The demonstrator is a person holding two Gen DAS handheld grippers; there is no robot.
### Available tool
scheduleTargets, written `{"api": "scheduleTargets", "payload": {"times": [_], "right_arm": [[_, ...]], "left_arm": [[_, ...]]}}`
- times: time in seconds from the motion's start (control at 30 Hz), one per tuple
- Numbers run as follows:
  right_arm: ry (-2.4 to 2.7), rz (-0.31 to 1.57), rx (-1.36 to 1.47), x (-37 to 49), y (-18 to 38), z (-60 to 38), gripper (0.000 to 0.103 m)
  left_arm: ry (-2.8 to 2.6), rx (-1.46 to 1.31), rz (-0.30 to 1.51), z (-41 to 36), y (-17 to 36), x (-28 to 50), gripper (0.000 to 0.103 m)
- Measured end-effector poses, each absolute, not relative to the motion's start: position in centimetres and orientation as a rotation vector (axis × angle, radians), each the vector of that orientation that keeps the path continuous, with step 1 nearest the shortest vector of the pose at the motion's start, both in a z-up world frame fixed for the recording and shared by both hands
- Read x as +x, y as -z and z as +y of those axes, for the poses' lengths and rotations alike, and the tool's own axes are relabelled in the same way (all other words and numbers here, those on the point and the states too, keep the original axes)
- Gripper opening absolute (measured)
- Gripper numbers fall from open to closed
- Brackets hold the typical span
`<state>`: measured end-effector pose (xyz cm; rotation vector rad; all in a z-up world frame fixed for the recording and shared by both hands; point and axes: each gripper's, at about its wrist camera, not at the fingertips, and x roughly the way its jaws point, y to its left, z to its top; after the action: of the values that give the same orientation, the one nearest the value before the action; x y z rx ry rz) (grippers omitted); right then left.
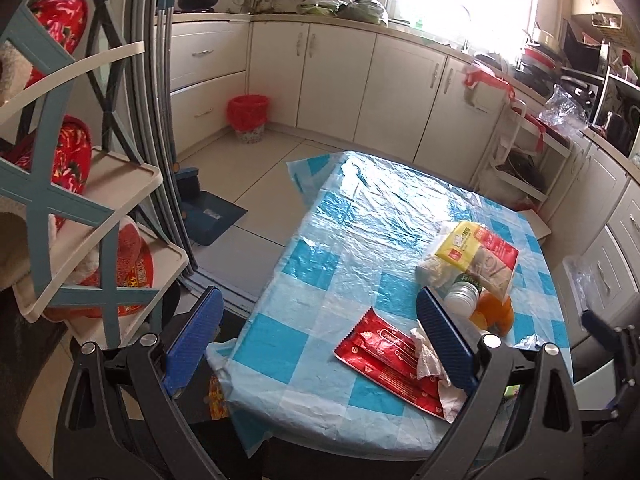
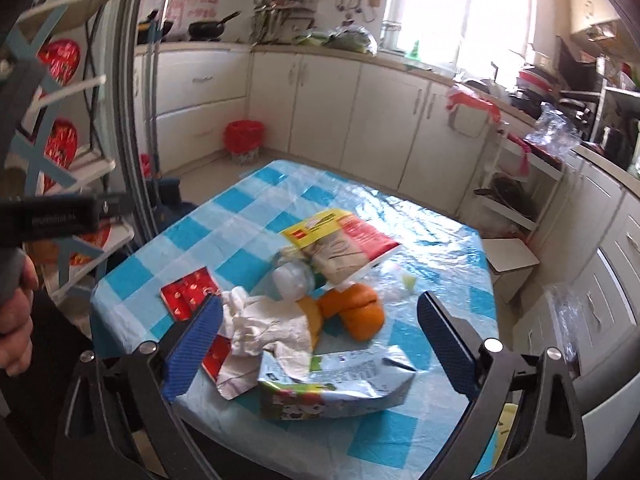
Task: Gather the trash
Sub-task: 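Grasp the crumpled white plastic bag with the right tool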
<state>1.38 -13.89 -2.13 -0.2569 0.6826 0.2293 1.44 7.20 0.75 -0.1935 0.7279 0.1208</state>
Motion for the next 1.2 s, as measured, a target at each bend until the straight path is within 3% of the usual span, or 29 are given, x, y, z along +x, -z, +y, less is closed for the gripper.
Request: {"api": "scheduleTargets", "payload": {"times": [0.27, 0.47, 0.6, 0.8, 1.2], "right_arm": [[-0.249, 0.931, -0.292, 5.9, 8.0, -9.8, 0.052], [-0.272, 0.972, -0.311, 6.2, 9.4, -9.0, 0.010], [-0.317, 0.922, -0.171, 5.6, 7.2, -11.0, 0.006], [-0.319, 0.689, -0.025, 2.7, 1.1, -15.3, 0.006], [-0.325, 0.656, 0.094, 2.2, -0.8, -19.2, 0.006]], "left_arm": [[-0.114, -0.226, 0.721, 9.4, -0.7, 1.1, 0.093], [-0.105, -0.259, 0.747, 11.0, 0.0, 1.4, 0.093], [-0.082, -0.232, 0.785, 10.4, 0.9, 1.8, 0.093], [0.031, -0.071, 0.910, 5.4, 3.8, 2.9, 0.093], [0.100, -0.029, 0.954, 1.7, 5.6, 3.9, 0.093]]}}
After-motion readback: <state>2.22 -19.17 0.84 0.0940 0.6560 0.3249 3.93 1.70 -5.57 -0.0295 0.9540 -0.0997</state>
